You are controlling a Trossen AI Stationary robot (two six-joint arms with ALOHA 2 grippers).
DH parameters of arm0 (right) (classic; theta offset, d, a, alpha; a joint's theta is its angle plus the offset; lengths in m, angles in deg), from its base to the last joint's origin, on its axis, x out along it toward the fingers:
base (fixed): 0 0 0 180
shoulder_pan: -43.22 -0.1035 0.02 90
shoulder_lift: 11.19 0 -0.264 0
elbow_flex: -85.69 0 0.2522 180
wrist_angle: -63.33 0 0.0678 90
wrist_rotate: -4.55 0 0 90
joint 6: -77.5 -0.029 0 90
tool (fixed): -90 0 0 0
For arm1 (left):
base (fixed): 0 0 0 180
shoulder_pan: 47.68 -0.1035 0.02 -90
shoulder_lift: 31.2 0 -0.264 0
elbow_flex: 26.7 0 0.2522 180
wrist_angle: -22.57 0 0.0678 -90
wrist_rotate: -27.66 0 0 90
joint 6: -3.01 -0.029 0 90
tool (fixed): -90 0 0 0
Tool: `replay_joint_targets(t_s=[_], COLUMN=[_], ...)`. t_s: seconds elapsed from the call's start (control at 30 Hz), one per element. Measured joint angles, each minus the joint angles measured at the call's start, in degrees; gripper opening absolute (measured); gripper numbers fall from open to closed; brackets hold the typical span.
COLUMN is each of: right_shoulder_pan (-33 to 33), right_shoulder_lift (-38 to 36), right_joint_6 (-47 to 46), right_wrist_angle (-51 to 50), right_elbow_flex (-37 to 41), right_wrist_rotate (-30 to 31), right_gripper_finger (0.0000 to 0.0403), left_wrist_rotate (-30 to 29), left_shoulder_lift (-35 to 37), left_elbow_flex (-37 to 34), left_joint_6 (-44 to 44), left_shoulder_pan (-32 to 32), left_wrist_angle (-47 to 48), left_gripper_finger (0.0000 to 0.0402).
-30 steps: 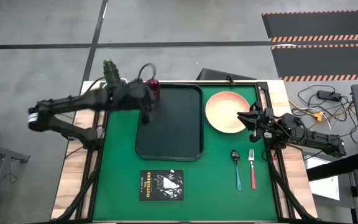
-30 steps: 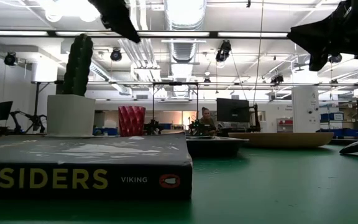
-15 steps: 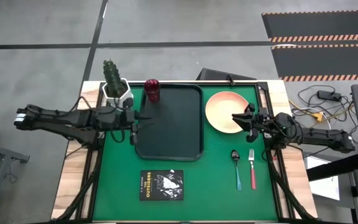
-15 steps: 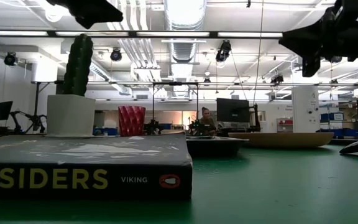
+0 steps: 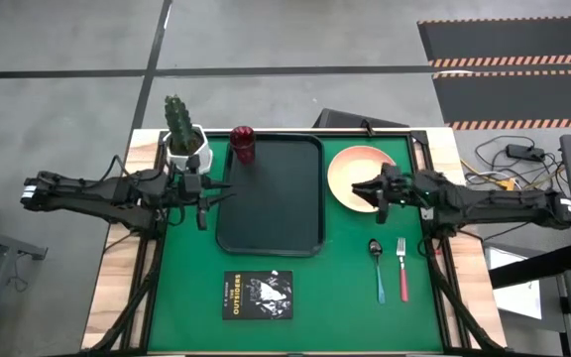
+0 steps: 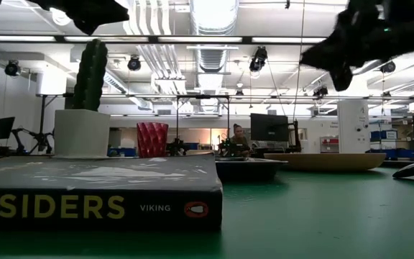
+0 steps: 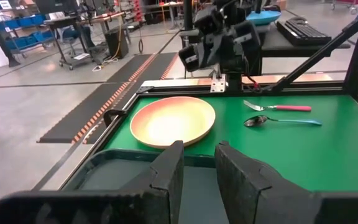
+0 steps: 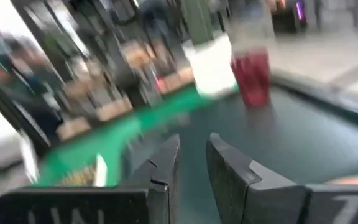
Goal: Pick and place plate/cup/fork/spoon on tray
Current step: Put the orange plate on the black tray below the red glass
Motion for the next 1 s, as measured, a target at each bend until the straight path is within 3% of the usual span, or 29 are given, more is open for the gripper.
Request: replay_joint_targets(t_s=[0.2,0.37,0.67,1.0], right_shoulder_pan=[-0.47,-0.94,-0.96,-0.96], right_shoulder_lift=[9.83,18.30,28.94,34.58], right_joint_6=[2.00,5.98,7.51,7.94], right_wrist_angle=[-29.49,-44.51,-45.21,-43.22], right_elbow_flex=[-13.54,-20.44,-22.81,-23.09], right_wrist_rotate=[0.06,2.36,2.54,4.52], right_gripper_finger=[0.0068,0.0068,0.0076,0.0154], left_wrist_rotate=[0.00,0.01,0.03,0.03], left_shoulder_lift=[0.14,-0.44,-2.05,-2.48], left_elbow_flex=[0.00,0.00,-0.02,-0.02], left_joint_6=[-0.07,-0.14,-2.93,-3.26], left_shoulder_pan=[0.00,0.00,0.00,0.00], left_wrist_angle=[0.17,0.29,0.60,0.55], left_gripper_finger=[0.0073,0.0073,0.0073,0.0073])
